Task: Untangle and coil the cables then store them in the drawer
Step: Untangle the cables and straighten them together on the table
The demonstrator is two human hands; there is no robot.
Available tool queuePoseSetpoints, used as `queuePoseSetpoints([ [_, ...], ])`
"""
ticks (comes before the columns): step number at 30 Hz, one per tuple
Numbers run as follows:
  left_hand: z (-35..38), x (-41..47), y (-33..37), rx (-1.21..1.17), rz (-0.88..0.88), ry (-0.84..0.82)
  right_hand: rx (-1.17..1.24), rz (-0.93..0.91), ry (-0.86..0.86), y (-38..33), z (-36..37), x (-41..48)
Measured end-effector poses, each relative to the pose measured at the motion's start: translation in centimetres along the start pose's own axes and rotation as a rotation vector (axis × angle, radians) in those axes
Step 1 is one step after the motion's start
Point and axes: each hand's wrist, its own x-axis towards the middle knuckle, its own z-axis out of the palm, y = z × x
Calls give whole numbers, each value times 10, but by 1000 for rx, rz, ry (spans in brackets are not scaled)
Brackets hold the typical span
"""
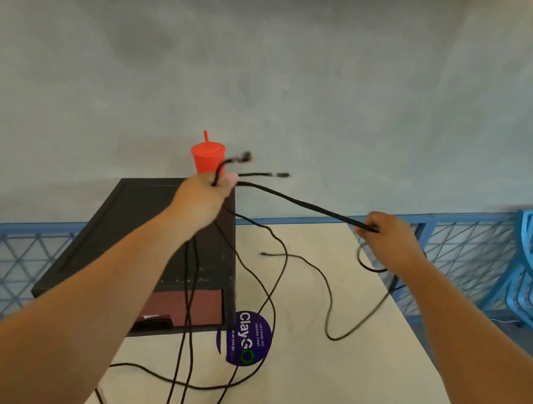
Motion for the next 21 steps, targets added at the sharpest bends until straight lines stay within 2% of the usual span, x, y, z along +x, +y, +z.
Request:
queuePoseSetpoints([
  [12,-33,31,-28,-576,-382,105,-47,274,41,74,-11,-9],
  [15,-32,29,-18,-703,-451,118,1,416,20,90,-13,-15],
  [17,-29,29,-9,-720,-469,92,177,499,-85,90,-13,-19],
  [21,-8,34,5,-747,-486,21,767,467,-583,52,-29,-12],
])
